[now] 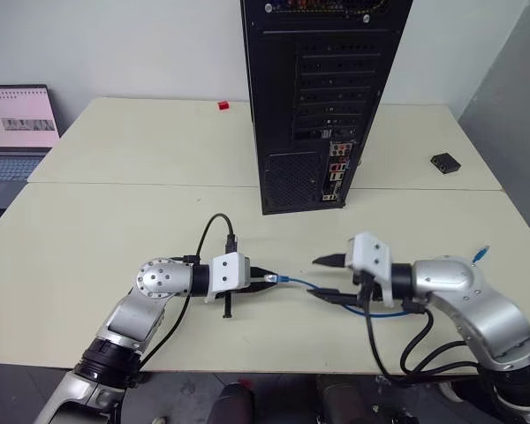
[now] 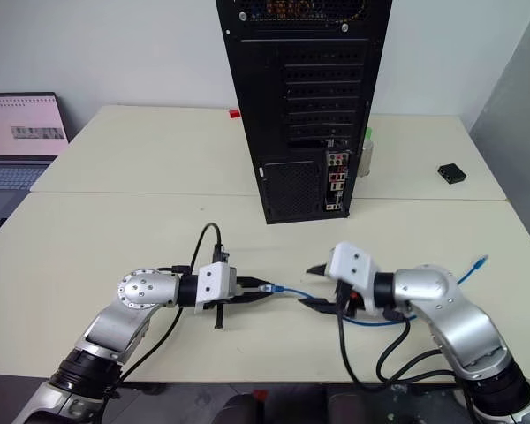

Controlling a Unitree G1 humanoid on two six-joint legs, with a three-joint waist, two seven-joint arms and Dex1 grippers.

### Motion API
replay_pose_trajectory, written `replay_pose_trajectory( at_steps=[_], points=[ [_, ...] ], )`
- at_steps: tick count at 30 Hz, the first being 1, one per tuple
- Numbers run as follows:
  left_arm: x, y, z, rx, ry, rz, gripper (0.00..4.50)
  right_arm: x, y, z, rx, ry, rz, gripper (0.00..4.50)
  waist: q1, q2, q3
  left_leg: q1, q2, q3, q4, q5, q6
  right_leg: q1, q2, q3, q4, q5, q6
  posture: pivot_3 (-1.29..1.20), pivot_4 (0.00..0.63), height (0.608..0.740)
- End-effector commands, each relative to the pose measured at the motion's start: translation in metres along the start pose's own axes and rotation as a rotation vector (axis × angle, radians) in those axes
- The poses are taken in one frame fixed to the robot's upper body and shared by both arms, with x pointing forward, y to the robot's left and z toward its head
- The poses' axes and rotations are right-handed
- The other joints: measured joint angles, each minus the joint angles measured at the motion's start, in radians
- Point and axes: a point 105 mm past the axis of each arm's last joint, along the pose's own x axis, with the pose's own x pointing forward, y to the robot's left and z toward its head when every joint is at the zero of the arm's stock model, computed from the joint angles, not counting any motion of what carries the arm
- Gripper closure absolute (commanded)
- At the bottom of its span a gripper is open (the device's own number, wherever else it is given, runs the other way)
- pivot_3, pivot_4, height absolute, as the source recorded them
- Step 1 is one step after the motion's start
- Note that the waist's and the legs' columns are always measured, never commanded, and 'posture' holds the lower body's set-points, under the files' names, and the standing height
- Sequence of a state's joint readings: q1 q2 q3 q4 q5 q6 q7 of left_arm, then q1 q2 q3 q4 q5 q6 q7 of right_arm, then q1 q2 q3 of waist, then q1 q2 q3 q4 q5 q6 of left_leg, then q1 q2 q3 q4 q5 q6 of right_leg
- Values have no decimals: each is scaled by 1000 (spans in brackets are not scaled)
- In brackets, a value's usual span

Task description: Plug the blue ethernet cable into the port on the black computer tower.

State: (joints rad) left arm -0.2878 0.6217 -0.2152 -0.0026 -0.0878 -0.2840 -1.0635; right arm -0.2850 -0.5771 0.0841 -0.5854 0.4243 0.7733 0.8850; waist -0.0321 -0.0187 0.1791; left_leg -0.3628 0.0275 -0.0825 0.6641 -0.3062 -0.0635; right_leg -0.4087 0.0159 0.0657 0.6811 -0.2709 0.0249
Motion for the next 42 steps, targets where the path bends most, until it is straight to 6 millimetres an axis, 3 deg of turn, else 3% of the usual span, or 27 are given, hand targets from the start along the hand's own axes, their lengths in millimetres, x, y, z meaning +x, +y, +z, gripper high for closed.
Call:
replay_pose_trajectory(
  at_steps=[1, 6, 9, 32, 42],
  points=[
    [-5, 6, 19, 314, -85, 100, 4275, -3, 7, 15, 133, -96, 25, 1123, 1, 0, 0, 0, 0, 0, 0, 0, 0, 0, 0, 0, 0, 0, 0, 0, 150, 740],
    [-5, 8, 34, 595, -180, 205, 4275, 6, 4, 23, 247, -152, 28, 1123, 2, 0, 0, 0, -1, 0, 0, 0, 0, 0, -1, 0, 0, 0, 0, 0, 150, 740],
    [-4, 11, 35, 662, -197, 246, 4275, 9, 6, 28, 285, -171, 60, 1123, 2, 0, 0, 0, -1, 0, 0, 0, 0, 0, -1, 0, 0, 0, 0, 0, 150, 740],
    [-6, 18, 26, 735, -163, 321, 4278, 34, 13, 16, 317, -125, 75, 1123, 1, 0, 0, 0, -1, 0, 0, 0, 0, 0, -1, -2, 0, 0, 0, 0, 150, 740],
    [-5, 16, 25, 738, -161, 322, 4278, 37, 9, 15, 324, -134, 63, 3132, 1, 0, 0, 0, -1, 0, 0, 0, 0, 0, -1, -2, 0, 0, 0, 0, 150, 740]
  ],
)
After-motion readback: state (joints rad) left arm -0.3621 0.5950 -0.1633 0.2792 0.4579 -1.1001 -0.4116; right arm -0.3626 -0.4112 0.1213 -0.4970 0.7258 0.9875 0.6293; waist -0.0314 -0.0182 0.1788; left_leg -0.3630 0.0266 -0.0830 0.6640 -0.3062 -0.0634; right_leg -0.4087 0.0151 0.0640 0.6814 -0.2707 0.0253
